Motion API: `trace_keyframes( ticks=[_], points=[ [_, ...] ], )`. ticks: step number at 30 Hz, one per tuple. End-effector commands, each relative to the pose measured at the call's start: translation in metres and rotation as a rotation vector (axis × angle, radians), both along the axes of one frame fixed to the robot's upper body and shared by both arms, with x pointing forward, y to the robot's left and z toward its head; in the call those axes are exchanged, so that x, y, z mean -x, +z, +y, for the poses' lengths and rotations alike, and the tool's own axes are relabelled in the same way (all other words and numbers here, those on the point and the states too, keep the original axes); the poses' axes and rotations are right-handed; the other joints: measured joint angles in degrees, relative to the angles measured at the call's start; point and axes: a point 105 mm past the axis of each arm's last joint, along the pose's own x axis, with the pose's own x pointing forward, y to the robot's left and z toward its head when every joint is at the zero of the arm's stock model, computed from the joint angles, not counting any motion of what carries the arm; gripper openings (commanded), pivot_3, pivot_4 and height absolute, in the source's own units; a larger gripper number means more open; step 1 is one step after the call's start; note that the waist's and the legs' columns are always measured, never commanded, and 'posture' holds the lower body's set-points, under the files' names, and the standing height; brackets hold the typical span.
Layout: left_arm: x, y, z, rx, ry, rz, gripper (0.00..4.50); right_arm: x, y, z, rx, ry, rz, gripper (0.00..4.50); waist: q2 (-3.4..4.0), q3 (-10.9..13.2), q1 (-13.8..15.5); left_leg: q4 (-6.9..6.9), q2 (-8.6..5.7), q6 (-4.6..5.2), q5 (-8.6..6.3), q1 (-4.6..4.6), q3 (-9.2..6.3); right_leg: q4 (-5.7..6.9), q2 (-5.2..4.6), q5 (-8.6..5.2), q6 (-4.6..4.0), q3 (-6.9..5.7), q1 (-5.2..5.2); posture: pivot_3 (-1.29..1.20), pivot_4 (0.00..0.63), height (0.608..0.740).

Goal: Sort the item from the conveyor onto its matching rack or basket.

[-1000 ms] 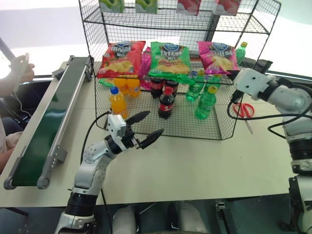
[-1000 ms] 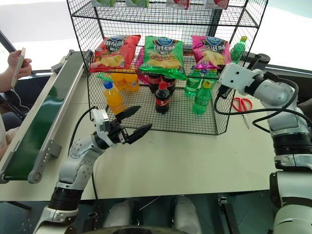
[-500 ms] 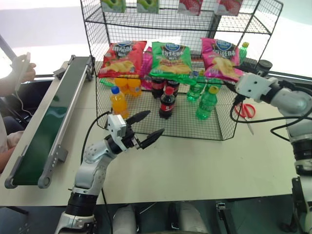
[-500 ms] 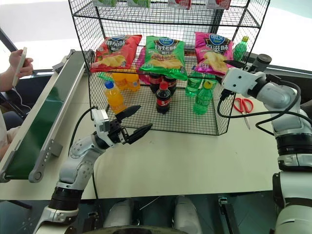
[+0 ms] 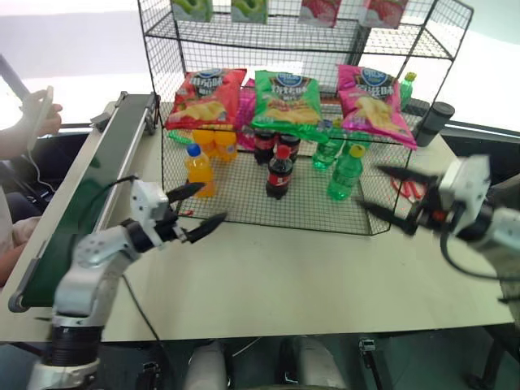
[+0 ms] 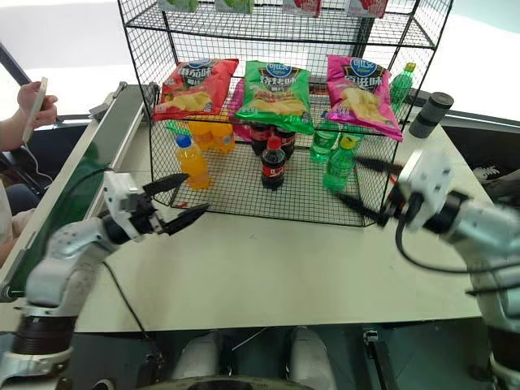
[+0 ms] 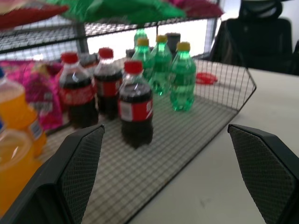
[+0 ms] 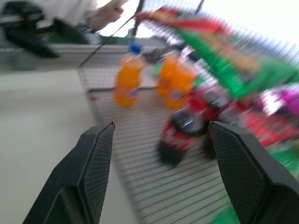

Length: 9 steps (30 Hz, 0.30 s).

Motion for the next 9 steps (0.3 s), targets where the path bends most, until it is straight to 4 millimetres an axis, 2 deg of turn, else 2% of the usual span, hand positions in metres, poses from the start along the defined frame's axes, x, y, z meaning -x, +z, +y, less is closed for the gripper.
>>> trace_keyframes(
  ticks=[1, 5, 9],
  points=[
    [0.005, 0.008, 0.025, -0.034, 0.036, -0.007, 4.50, 0.013, 0.015, -0.018, -0.009, -0.016, -0.046, 3.35, 0.00, 0.01, 0.00, 0.01, -0.04, 0.05, -0.03, 0.00, 0.02, -0.02, -0.03, 0.00, 0.00, 0.03, 0.00, 0.00, 0.150, 0.726],
    [0.005, 0.010, 0.058, -0.043, 0.134, 0.008, 4.50, 0.019, 0.006, -0.035, 0.011, -0.068, -0.017, 3.35, -0.02, 0.00, -0.12, 0.01, 0.01, 0.04, -0.03, 0.04, 0.00, -0.01, 0.03, -0.01, -0.01, 0.02, 0.00, 0.00, 0.150, 0.726],
    [-0.004, 0.015, 0.079, -0.043, 0.207, -0.031, 4.50, 0.016, 0.000, -0.040, 0.036, -0.079, -0.022, 3.35, -0.01, 0.01, -0.09, 0.00, 0.00, 0.03, -0.03, 0.04, 0.00, 0.01, 0.04, -0.01, -0.01, 0.02, -0.03, 0.00, 0.150, 0.726]
  ],
)
